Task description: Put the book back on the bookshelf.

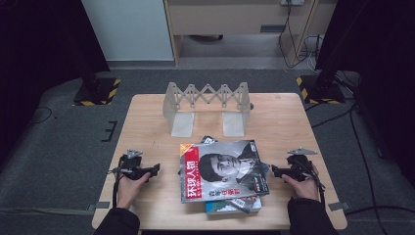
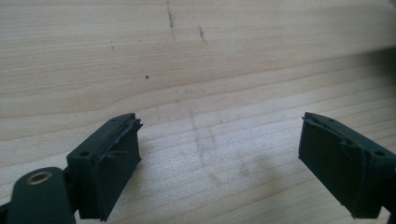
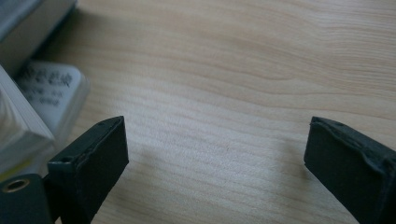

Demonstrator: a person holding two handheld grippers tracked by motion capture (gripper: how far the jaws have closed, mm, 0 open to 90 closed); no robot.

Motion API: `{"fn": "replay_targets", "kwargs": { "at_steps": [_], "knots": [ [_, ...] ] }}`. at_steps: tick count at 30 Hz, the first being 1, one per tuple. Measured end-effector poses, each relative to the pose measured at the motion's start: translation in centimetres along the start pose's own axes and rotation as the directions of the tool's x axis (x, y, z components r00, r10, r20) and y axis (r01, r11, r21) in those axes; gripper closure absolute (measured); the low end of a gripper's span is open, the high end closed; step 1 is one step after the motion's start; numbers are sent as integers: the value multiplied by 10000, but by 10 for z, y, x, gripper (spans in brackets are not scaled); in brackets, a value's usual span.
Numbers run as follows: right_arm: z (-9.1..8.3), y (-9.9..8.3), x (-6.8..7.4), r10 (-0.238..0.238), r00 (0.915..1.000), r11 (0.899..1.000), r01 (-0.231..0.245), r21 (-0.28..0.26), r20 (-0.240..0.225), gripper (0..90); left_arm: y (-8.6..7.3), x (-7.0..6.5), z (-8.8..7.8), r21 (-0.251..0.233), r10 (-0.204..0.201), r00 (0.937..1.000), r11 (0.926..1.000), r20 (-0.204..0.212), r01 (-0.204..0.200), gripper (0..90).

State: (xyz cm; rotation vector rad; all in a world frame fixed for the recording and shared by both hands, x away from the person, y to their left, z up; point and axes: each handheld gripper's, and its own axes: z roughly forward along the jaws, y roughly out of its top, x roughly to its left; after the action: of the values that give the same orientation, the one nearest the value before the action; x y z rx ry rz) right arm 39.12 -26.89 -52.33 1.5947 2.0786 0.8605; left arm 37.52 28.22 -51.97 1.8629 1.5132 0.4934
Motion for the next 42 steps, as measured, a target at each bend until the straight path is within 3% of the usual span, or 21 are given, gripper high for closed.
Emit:
{"fn": "replay_targets", "kwargs": {
  "at_steps": [2,8,14,27,42],
  "knots": [
    [-5,2,-3,365,9993,9991,-365,-220,-21,70,2,-2,-5,-244,-282,9992,9993,270,288,133],
    [-19,7,-1,507,9986,9957,-518,-769,-158,84,2,-5,-20,-686,-676,9953,9950,700,724,161],
    [-26,15,9,351,9979,9948,-400,-938,-538,91,3,-9,-31,-1050,-563,9941,9923,931,660,180],
    [-44,30,33,35,9931,9844,-240,-1745,-1169,89,5,-26,-45,-1564,-357,9840,9856,1748,636,224],
    [-51,40,53,-178,9860,9792,-163,-2025,-1656,89,3,-40,-50,-1645,78,9769,9860,2137,281,250]
  ]
}}
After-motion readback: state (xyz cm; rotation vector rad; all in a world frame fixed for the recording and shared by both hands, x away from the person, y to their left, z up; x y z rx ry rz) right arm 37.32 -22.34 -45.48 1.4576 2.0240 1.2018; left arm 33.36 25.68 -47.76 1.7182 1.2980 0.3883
